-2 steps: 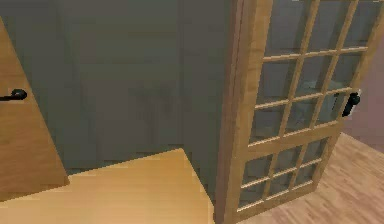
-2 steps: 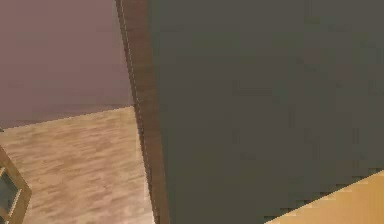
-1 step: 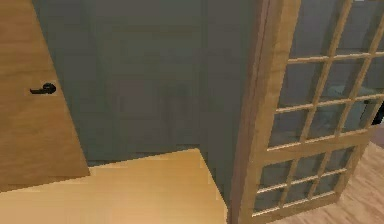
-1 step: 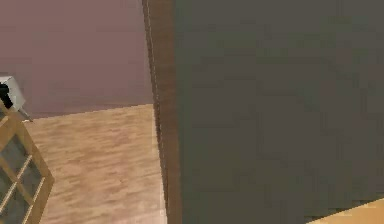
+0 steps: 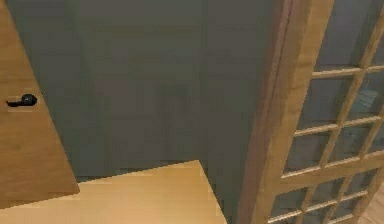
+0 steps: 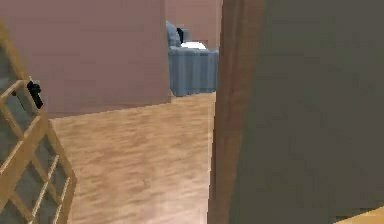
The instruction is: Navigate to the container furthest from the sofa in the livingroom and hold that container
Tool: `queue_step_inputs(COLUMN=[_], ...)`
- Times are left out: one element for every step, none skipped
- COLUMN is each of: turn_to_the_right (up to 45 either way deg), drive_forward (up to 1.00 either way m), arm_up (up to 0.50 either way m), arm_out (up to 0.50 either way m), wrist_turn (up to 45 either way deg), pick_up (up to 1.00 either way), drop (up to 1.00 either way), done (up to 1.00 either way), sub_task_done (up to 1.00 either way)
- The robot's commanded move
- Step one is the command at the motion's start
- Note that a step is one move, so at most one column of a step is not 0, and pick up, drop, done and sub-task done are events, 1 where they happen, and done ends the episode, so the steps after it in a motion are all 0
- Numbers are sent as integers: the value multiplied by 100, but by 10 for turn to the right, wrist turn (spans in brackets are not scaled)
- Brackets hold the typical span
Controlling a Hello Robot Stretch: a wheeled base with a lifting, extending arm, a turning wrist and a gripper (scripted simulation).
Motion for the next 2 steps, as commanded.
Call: queue_step_inputs(turn_to_the_right=[450,150], drive_forward=[0,0], arm_up=[0,0], arm_out=[0,0], wrist_turn=[0,0], pick_up=[0,0], drop=[0,0], done=[0,0], sub_task_done=[0,0])
